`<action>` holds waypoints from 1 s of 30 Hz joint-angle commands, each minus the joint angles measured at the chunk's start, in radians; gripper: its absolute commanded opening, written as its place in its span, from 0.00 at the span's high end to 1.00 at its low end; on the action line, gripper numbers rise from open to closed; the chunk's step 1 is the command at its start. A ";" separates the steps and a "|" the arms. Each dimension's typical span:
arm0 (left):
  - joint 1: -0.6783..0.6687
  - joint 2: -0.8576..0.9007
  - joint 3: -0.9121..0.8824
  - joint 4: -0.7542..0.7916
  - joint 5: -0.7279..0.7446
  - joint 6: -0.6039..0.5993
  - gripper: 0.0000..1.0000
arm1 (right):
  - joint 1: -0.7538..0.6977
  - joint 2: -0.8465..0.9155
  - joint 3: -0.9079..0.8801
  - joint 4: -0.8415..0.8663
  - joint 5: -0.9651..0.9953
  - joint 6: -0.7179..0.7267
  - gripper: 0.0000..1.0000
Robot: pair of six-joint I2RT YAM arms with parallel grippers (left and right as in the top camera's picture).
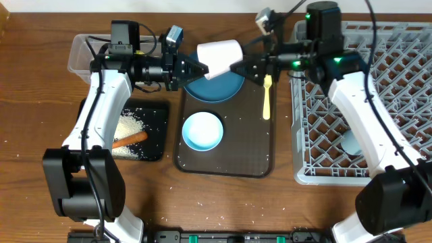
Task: Sort waste into correct bins and load items into the dishwasher rack
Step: 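Pass the pink cup from the left gripper to the right gripper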
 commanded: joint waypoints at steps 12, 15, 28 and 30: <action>-0.002 -0.035 0.016 -0.008 0.031 -0.082 0.94 | 0.003 -0.003 0.000 0.013 -0.175 -0.137 0.13; -0.003 -0.056 0.016 -0.011 0.031 -0.082 0.94 | 0.006 -0.001 0.000 0.022 -0.183 -0.139 0.13; -0.050 -0.113 0.015 -0.042 0.031 -0.069 0.94 | 0.017 0.003 0.000 0.094 -0.267 -0.138 0.11; -0.061 -0.113 0.011 -0.042 0.030 -0.053 0.94 | 0.011 0.003 0.000 0.104 -0.295 -0.138 0.12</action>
